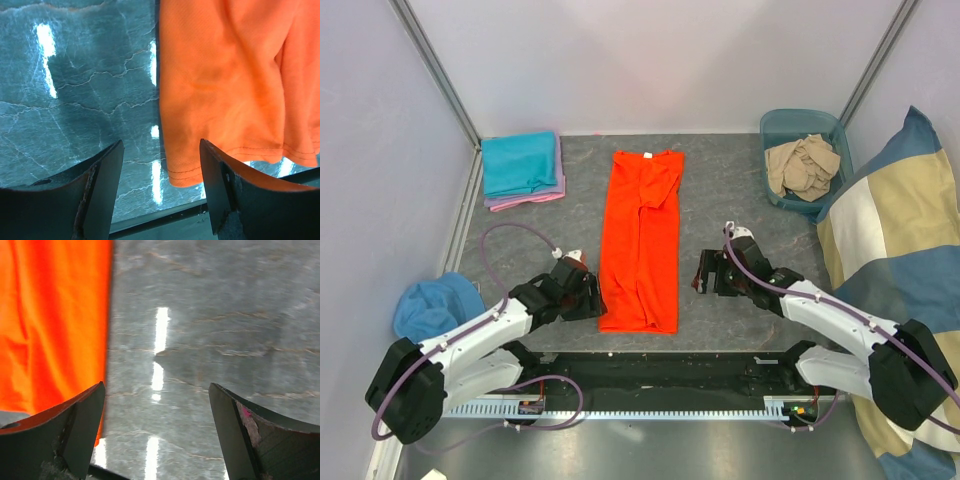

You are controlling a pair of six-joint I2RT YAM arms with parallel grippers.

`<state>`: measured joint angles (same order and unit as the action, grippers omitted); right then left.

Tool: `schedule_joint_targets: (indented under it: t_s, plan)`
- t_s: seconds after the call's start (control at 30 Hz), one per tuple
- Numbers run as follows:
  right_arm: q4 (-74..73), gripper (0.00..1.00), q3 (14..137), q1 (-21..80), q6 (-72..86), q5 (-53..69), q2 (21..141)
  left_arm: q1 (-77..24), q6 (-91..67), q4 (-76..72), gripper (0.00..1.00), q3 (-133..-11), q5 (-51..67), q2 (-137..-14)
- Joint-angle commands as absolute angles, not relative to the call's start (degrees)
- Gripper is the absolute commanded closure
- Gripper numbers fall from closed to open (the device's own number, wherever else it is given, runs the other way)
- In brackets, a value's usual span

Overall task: Fold and stack the t-shirts
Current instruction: Grab the bottom of the folded rectangular tshirt with both arms

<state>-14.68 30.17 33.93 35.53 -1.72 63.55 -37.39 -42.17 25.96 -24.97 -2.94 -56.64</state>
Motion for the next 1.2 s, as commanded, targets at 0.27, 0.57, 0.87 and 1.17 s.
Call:
schedule_joint_targets:
  t_s: [0.27, 0.57, 0.87, 1.17]
  plan:
    - [-18.5, 0.07, 37.4, 48.7, 42.7, -7.5, 67.2, -38.8, -45.5, 21.6, 0.31, -22.0, -0.3, -56.7]
    - [-17.6, 0.07, 30.8, 62.5, 60.5, -17.0, 67.7, -39.6, -45.7, 20.9, 0.32, -21.7, 2.4, -56.4]
    - [-18.1, 0.19, 32.0, 67.9, 70.0, -23.0, 73.9, -40.1, -44.7, 19.8, 0.34, -22.4, 3.8, -57.9]
    - [-16.4, 0.33, 35.2, 70.1, 72.2, -23.7, 81.2, -40.3, -43.8, 19.5, 0.34, -22.1, 4.8, -57.2]
